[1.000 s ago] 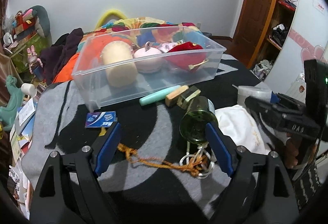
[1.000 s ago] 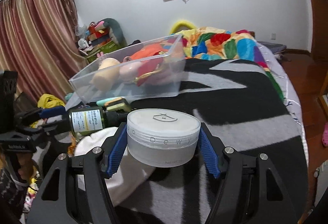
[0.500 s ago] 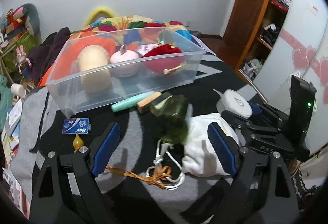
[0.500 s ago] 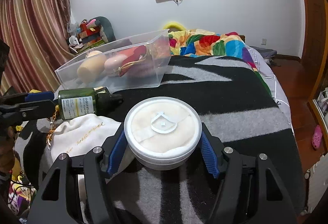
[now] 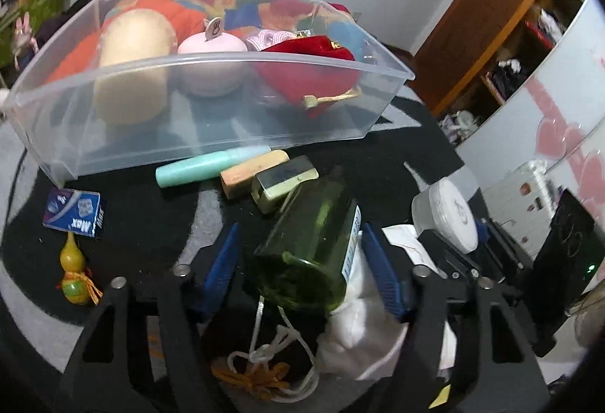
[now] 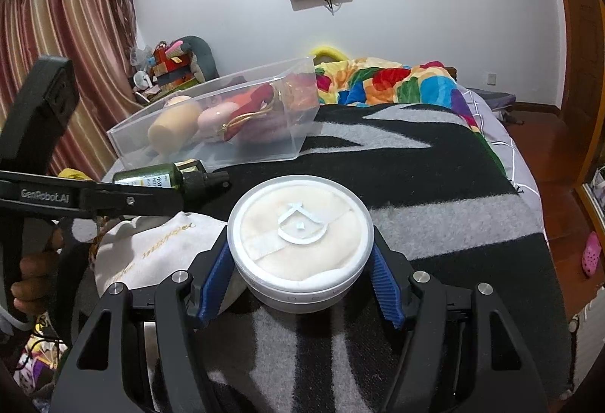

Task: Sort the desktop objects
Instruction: 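Grasp the green glass bottle with the left gripper while the right lifts the white jar, then carry the green bottle and the white jar over the clear box with both grippers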

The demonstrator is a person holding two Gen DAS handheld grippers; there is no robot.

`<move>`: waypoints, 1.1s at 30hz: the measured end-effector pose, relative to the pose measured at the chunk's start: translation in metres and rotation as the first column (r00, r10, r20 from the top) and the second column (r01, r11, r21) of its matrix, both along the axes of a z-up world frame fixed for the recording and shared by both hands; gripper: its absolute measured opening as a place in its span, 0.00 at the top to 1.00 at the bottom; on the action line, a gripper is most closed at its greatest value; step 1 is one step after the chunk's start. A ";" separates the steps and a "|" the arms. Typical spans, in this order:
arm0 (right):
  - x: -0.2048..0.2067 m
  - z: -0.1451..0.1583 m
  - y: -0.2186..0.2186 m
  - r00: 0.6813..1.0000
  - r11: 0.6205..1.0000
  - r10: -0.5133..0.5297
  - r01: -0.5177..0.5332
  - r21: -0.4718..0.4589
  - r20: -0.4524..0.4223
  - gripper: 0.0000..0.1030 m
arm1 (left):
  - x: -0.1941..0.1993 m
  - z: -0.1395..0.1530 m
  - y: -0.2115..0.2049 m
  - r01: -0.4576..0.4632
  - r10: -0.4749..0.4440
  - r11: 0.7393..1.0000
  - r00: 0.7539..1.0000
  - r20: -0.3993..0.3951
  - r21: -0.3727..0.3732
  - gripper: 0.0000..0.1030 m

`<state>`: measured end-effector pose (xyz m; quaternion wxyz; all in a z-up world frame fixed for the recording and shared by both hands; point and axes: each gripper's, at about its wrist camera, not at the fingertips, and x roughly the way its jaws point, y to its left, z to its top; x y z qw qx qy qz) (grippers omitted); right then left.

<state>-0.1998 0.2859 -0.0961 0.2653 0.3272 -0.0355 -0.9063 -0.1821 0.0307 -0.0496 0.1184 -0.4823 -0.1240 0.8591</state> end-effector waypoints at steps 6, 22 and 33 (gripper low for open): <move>0.001 0.000 0.001 1.000 1.000 0.005 -0.005 -0.016 -0.006 0.40 | 0.020 0.015 0.001 -0.045 0.040 0.997 0.996 -0.083 -0.055 0.50; 0.010 0.022 -0.001 1.000 0.999 0.008 -0.008 -0.039 -0.017 0.40 | 0.069 0.033 -0.043 -0.218 0.202 0.975 0.946 -0.254 -0.038 0.60; 0.013 0.047 -0.022 0.998 1.000 0.023 -0.024 -0.007 -0.055 0.40 | 0.079 0.032 -0.063 -0.296 0.279 0.955 0.911 -0.304 -0.010 0.60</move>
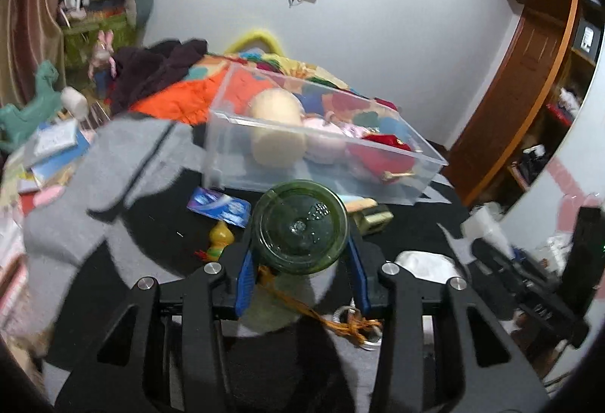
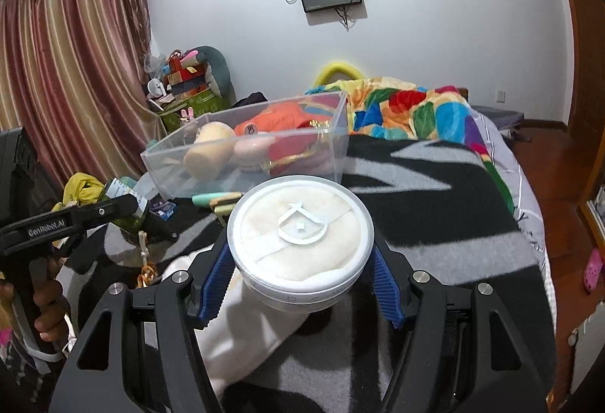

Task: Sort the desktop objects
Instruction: 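Carry the green bottle and the white jar over the clear box with both grippers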

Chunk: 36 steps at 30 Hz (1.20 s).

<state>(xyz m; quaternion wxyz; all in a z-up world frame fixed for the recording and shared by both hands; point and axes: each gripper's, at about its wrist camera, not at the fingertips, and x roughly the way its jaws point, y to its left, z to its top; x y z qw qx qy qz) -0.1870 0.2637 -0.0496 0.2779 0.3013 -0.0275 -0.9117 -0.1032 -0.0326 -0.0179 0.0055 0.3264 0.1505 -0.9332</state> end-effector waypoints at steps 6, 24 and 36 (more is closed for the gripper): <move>-0.006 0.012 -0.006 1.000 1.000 -0.009 0.009 0.015 -0.016 0.40 | 0.000 0.011 0.000 -0.002 -0.001 0.995 1.000 -0.028 -0.096 0.60; -0.034 0.054 -0.034 0.996 0.999 0.028 -0.029 -0.016 -0.084 0.40 | -0.019 0.052 -0.009 -0.015 -0.011 0.984 0.990 -0.141 -0.179 0.60; -0.074 0.060 -0.054 0.996 0.999 0.030 -0.030 -0.009 -0.082 0.40 | -0.058 0.068 -0.024 0.002 -0.031 0.987 0.983 -0.181 -0.158 0.60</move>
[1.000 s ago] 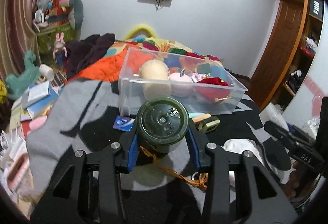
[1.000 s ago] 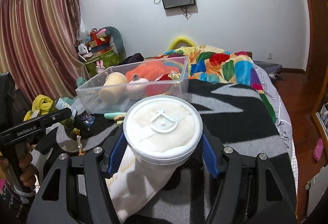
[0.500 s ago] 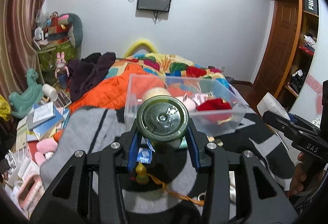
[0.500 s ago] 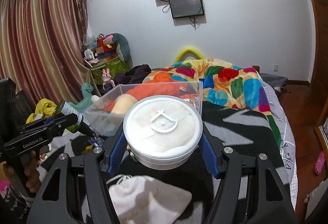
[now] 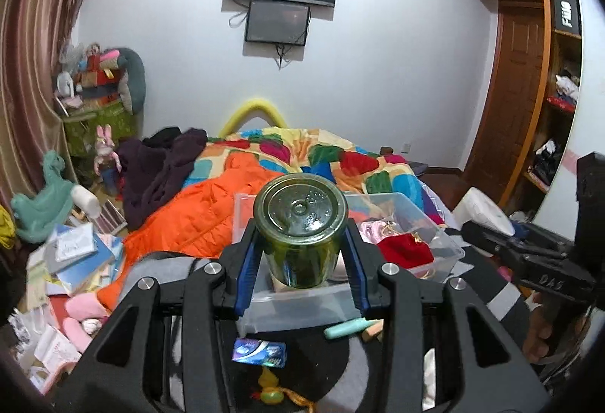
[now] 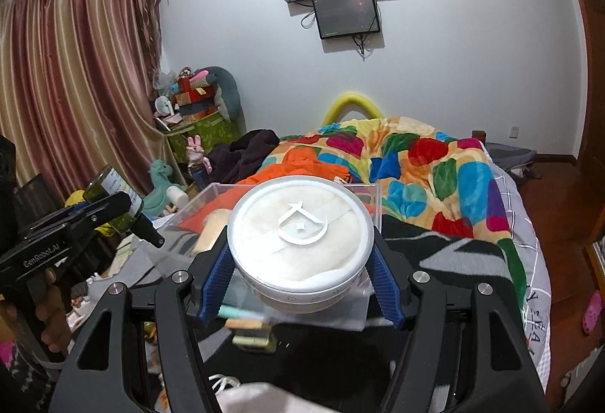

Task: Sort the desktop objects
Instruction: 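Carry the green bottle and the white jar over the clear box with both grippers, then lower the green bottle and white jar into the clear box and open both grippers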

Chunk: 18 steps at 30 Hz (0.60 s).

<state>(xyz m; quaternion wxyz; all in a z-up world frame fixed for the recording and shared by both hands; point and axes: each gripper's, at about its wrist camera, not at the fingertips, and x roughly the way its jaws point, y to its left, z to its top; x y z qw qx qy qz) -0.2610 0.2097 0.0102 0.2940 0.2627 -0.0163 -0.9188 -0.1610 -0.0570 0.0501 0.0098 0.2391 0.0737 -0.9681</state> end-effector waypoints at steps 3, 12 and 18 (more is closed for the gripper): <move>-0.012 -0.006 -0.009 1.000 1.000 0.003 -0.003 0.012 0.022 0.40 | -0.014 -0.008 -0.002 -0.003 0.003 1.000 1.000 0.024 0.017 0.60; -0.031 -0.029 -0.027 0.998 0.998 0.008 -0.012 0.057 0.068 0.40 | -0.044 -0.029 0.027 0.059 -0.058 0.998 0.996 0.075 -0.015 0.60; -0.036 -0.037 -0.031 0.997 0.998 0.023 -0.028 0.055 0.075 0.40 | -0.057 -0.050 0.036 0.074 -0.075 0.997 0.989 0.128 0.011 0.60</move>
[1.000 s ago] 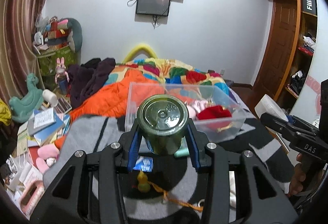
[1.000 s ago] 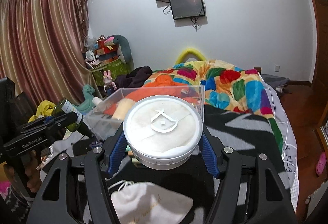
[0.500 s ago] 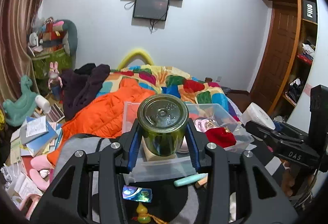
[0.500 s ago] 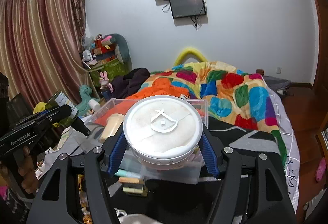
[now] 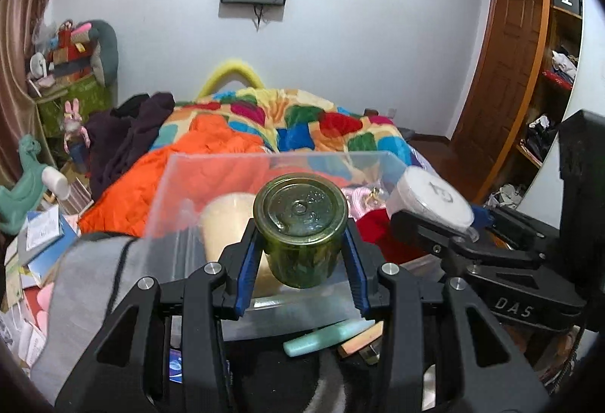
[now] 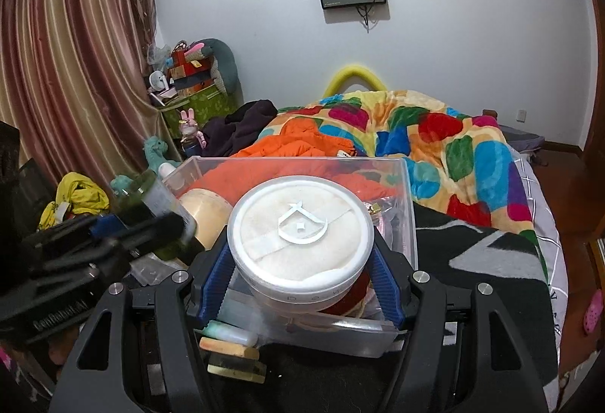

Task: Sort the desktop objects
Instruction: 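Lower the green bottle and white jar into the clear box and open both grippers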

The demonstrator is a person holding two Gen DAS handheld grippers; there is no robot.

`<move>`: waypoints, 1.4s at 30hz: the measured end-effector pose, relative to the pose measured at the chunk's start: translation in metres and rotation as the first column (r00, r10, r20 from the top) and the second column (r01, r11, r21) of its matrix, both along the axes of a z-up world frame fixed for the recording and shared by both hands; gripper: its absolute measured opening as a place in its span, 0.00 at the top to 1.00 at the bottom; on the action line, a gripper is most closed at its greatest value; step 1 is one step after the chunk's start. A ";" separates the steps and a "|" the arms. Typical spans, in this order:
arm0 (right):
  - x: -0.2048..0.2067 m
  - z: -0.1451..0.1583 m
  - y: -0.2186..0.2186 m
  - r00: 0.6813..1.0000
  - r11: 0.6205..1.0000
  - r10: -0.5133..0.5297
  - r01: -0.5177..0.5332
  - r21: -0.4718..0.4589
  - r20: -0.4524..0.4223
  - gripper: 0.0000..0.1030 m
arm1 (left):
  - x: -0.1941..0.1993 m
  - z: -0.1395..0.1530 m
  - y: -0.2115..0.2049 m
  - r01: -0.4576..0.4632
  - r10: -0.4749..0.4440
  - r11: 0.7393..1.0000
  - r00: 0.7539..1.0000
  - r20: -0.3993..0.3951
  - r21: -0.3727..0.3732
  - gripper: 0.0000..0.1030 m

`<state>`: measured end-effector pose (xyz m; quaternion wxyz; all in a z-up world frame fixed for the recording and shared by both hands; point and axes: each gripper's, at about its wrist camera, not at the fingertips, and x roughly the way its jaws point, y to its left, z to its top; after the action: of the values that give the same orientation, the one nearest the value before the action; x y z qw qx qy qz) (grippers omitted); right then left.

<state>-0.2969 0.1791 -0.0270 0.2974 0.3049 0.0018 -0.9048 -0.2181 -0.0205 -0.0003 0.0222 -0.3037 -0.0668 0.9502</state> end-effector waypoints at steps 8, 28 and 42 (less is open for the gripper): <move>0.000 -0.006 -0.003 1.000 1.000 0.001 -0.001 0.021 -0.011 0.40 | -0.005 -0.015 0.004 0.004 -0.003 1.000 0.999 0.033 -0.016 0.60; 0.012 -0.008 -0.002 0.998 1.000 -0.017 0.018 0.014 -0.066 0.26 | 0.009 -0.016 -0.002 -0.050 0.050 0.999 0.998 -0.039 -0.019 0.46; 0.024 0.005 0.025 0.998 0.998 -0.055 0.055 -0.011 -0.034 0.24 | 0.045 0.009 -0.007 -0.090 0.086 0.996 0.985 -0.147 -0.022 0.42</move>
<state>-0.2726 0.2038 -0.0223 0.2738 0.2879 -0.0059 -0.9177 -0.1726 -0.0272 0.0085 -0.0192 -0.2302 -0.0649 0.9708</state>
